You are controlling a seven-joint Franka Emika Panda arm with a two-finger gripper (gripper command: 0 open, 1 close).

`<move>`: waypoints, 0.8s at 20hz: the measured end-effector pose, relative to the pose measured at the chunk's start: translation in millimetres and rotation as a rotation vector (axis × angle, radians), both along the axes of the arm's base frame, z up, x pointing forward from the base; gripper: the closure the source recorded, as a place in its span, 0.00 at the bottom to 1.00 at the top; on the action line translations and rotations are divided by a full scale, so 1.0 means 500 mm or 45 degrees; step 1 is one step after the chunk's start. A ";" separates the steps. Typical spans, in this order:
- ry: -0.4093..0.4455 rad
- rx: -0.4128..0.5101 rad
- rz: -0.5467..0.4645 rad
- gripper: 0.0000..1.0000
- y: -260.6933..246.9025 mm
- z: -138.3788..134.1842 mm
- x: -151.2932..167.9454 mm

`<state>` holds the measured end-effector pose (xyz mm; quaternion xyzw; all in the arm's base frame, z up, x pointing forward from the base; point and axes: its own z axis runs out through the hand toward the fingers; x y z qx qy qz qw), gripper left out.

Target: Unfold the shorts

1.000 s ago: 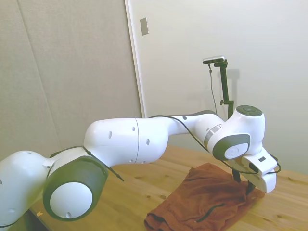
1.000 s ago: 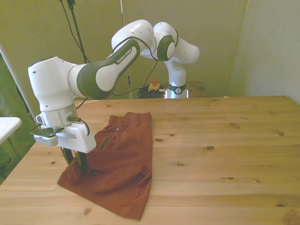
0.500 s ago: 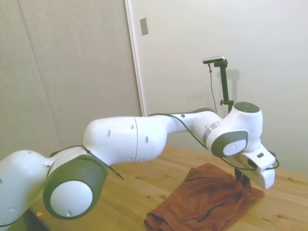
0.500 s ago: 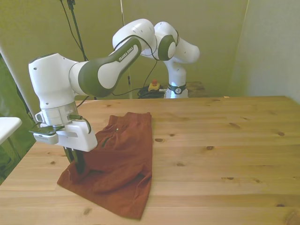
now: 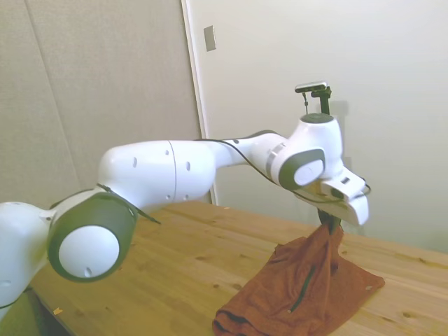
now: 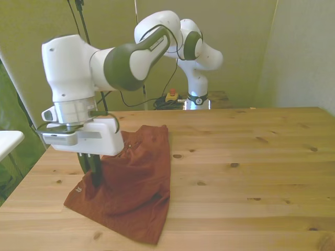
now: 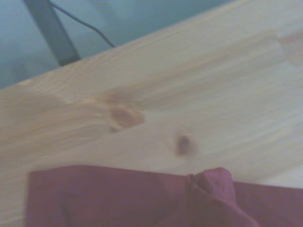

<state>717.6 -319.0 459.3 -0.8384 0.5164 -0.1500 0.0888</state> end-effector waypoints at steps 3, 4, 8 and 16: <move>-0.001 -0.118 0.160 1.00 0.208 0.060 0.034; 0.006 -0.158 0.201 1.00 0.273 0.068 0.038; 0.048 -0.301 0.343 1.00 0.486 0.058 0.024; 0.127 -0.430 0.472 1.00 0.657 -0.067 -0.076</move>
